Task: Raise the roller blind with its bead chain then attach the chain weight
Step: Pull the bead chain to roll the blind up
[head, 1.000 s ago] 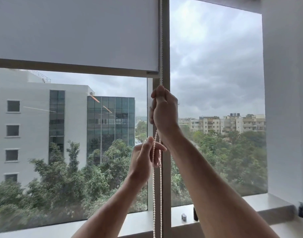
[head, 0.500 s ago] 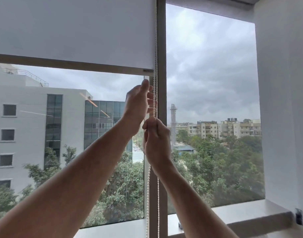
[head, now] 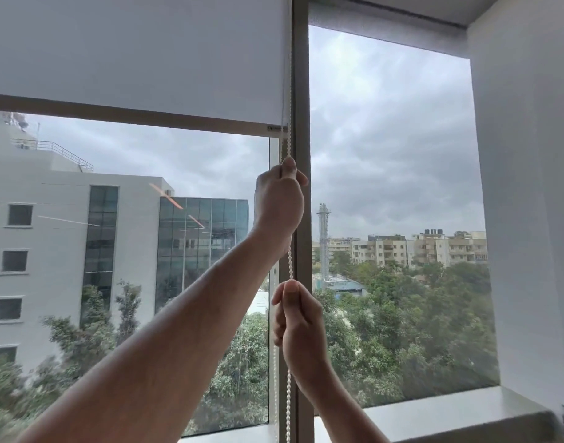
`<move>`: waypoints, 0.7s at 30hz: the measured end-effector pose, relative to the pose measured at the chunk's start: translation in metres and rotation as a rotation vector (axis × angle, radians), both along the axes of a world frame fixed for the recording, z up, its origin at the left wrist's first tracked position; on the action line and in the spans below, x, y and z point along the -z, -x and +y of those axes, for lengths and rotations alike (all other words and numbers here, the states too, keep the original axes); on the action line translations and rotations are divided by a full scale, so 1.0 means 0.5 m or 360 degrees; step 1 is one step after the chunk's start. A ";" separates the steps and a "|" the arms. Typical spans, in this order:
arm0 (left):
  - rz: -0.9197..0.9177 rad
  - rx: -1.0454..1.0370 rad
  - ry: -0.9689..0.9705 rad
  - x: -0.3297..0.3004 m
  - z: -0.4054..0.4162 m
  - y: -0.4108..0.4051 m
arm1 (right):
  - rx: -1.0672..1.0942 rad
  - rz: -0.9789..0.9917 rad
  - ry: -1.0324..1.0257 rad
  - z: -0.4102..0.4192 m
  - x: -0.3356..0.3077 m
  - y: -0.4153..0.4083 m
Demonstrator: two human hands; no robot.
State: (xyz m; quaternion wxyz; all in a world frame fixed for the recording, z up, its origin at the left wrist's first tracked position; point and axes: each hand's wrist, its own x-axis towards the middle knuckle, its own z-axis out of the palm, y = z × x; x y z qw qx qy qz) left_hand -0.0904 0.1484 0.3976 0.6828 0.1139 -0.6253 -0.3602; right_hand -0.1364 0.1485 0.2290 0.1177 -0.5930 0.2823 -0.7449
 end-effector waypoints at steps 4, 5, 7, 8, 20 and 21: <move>0.0056 -0.0116 0.0149 -0.003 0.006 -0.007 | -0.0109 0.0020 -0.0102 -0.002 -0.021 0.031; 0.0059 -0.0145 0.0180 -0.002 0.007 -0.009 | -0.0092 0.0010 -0.0098 -0.002 -0.032 0.039; 0.0060 -0.0182 0.0229 -0.001 0.008 -0.015 | -0.0059 -0.0028 -0.0061 -0.002 -0.066 0.053; 0.0060 -0.0192 0.0246 0.000 0.006 -0.018 | -0.0056 -0.0041 -0.0037 -0.002 -0.088 0.058; 0.0021 -0.0351 0.0300 0.120 -0.030 -0.017 | 0.0113 -0.0025 0.0124 -0.001 -0.302 0.038; 0.0023 -0.0336 0.0297 0.134 -0.036 -0.019 | 0.0077 -0.0001 0.0117 0.000 -0.310 0.036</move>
